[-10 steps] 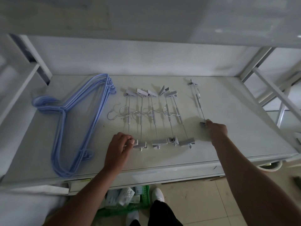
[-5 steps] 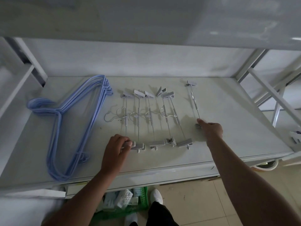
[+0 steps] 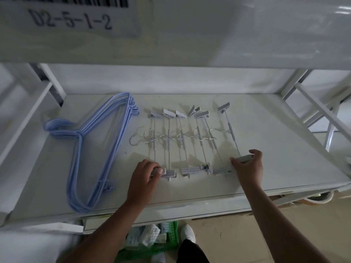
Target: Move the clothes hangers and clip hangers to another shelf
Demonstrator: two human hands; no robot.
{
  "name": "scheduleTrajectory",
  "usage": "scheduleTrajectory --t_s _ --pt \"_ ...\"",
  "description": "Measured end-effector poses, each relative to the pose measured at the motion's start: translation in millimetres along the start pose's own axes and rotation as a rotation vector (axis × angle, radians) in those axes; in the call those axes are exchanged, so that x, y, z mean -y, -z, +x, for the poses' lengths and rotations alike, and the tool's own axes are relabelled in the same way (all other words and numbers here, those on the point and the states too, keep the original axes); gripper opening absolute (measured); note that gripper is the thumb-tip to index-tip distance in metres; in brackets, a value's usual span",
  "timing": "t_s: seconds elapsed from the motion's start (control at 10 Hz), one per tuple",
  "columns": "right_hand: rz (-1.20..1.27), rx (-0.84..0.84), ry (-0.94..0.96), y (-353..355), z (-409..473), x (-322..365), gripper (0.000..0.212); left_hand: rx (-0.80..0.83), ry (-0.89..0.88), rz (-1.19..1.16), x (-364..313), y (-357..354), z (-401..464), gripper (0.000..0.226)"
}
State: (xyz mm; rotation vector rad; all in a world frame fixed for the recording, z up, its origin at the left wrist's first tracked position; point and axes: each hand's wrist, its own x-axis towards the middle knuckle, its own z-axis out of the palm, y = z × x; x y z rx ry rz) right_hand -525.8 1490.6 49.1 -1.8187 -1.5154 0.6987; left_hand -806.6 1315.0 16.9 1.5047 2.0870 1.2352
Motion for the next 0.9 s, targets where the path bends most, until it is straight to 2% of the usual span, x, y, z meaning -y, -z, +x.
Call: scheduleTrajectory --t_s 0.3,0.5,0.6,0.7,0.8,0.9 --pt "-0.095 0.084 0.059 2 -9 -5 0.050 0.012 0.026 0.001 0 0 1 0.022" --pt "-0.067 0.136 0.061 9 -7 -6 0.047 -0.004 0.036 0.016 -2 2 -1 0.023" --pt "-0.017 0.153 0.001 17 -5 -3 0.047 0.023 0.087 0.022 -6 2 1 0.032" --pt "-0.019 0.202 0.019 20 3 5 0.046 0.038 0.257 -0.090 -13 6 7 0.038" --pt "-0.044 0.260 0.104 17 16 11 0.052 0.052 0.319 -0.156 -22 9 9 0.018" --pt "-0.070 0.296 0.121 14 29 29 0.055 0.034 0.365 -0.148 -29 8 14 0.026"
